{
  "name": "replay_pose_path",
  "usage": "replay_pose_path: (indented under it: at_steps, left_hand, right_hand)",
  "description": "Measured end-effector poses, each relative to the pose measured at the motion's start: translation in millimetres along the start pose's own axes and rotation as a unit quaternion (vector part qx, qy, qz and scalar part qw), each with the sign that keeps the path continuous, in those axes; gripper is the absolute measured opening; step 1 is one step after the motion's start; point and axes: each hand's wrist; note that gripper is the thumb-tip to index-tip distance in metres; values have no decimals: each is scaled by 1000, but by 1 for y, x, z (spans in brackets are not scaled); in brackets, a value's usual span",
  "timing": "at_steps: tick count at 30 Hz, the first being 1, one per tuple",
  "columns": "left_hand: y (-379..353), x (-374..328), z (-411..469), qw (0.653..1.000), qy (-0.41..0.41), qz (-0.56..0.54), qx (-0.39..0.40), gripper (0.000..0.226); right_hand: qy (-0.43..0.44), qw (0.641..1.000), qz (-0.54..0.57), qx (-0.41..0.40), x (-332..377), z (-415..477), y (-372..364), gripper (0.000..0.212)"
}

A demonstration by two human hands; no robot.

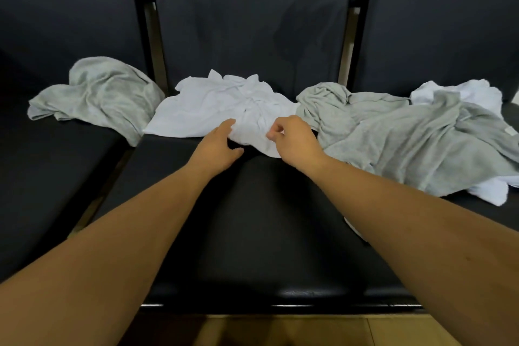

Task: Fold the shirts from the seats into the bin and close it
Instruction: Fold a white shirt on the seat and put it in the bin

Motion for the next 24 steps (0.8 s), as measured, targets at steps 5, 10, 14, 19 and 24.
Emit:
replay_pose_path:
  at_steps: [5, 10, 14, 19, 24]
  left_hand:
    - [4, -15, -13, 994, -23, 94, 60, 41]
    - [-5, -29, -48, 988, -47, 129, 67, 30]
    - [3, -39, -72, 994, -15, 59, 89, 45]
    - [29, -51, -84, 999, 10, -44, 9, 87]
    - [59, -70, -84, 982, 2, -76, -175, 38]
  right_hand:
    - [24, 991, -113, 74, -9, -33, 10, 23]
    - [18, 982, -175, 63, -18, -58, 3, 16]
    - [-14, 999, -5, 35, -3, -79, 21, 5]
    - [6, 958, 282, 44, 57, -100, 78, 12]
    - [83, 911, 402, 47, 104, -132, 140, 8]
Point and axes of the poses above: each hand's wrist, its own z-axis towards the middle knuckle, its own y-axis out of the back of the hand, x = y × z, and after that the axes turned 12 degrees about -y, right-handed
